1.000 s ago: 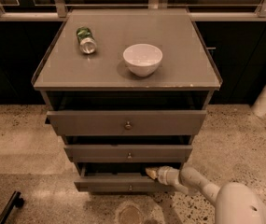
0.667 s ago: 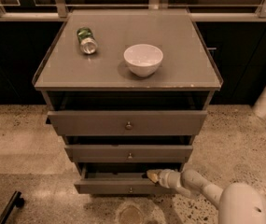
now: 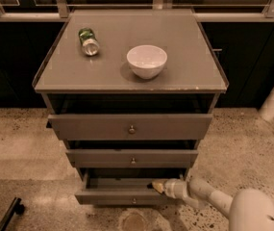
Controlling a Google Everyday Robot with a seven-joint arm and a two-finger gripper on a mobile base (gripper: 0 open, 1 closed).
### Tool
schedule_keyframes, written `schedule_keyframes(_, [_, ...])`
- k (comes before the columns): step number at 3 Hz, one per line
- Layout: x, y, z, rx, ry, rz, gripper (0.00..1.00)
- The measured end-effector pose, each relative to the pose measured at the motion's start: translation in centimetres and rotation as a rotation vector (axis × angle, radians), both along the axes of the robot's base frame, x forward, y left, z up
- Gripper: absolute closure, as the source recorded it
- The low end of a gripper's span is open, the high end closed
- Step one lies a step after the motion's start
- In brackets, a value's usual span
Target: Open bottom drawer
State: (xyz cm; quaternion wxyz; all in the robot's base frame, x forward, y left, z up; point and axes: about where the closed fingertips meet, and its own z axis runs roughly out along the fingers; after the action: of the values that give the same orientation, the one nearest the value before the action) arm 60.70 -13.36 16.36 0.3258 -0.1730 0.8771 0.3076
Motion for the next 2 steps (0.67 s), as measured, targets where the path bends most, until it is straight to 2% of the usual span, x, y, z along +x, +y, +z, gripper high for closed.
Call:
schedule_keyframes(1, [0.1, 0.1, 0.3, 0.000, 0.000, 0.000, 1.00])
schedule_keyframes(2, [-2.7, -0.5, 0.2, -0.022, 0.042, -0.005, 1.00])
